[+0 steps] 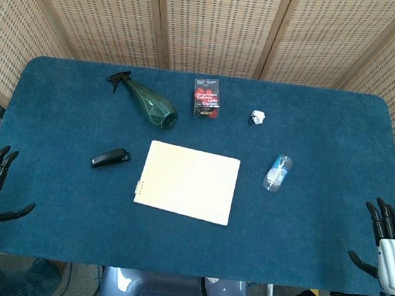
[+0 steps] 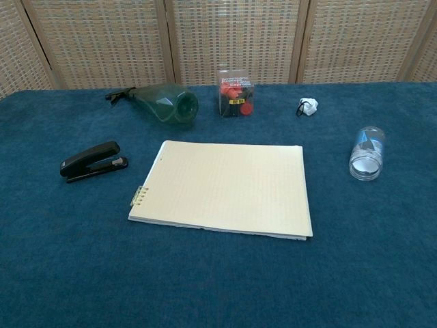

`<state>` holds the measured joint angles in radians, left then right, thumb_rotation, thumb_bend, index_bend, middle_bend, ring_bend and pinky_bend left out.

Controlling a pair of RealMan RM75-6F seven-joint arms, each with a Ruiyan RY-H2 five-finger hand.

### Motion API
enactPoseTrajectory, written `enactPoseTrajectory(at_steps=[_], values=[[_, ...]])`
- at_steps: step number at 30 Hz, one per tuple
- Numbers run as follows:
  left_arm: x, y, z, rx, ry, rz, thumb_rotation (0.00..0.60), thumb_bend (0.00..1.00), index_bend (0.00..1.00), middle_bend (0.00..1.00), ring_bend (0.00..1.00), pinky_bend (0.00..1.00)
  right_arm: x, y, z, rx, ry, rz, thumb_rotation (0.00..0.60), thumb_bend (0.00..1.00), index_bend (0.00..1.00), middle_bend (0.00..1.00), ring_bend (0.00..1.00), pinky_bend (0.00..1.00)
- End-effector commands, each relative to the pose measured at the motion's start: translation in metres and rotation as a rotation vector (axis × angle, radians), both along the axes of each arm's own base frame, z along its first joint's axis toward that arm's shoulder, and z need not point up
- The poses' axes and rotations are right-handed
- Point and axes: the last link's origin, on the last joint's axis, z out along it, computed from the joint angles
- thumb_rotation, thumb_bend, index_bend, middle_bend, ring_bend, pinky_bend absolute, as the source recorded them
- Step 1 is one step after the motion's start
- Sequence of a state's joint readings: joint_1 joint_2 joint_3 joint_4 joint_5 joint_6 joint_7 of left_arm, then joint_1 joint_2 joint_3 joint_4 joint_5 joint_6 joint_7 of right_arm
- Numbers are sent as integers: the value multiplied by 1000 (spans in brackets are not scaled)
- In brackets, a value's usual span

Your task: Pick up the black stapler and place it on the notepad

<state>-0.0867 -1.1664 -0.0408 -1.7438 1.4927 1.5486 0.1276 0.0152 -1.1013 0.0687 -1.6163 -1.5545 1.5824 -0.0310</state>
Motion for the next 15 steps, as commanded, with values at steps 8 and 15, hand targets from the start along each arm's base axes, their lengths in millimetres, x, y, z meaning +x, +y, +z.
enactPoseTrajectory(at_steps=[8,15], values=[[-1,14,-11,-60,9,21,600,0,0,0,0,0,0,2,3,6,-12,-13,600,0,0,0,0,0],[1,85,-44,-161,-52,82,600,0,0,0,0,31,-1,-1,2,15,-20,-22,600,0,0,0,0,0]])
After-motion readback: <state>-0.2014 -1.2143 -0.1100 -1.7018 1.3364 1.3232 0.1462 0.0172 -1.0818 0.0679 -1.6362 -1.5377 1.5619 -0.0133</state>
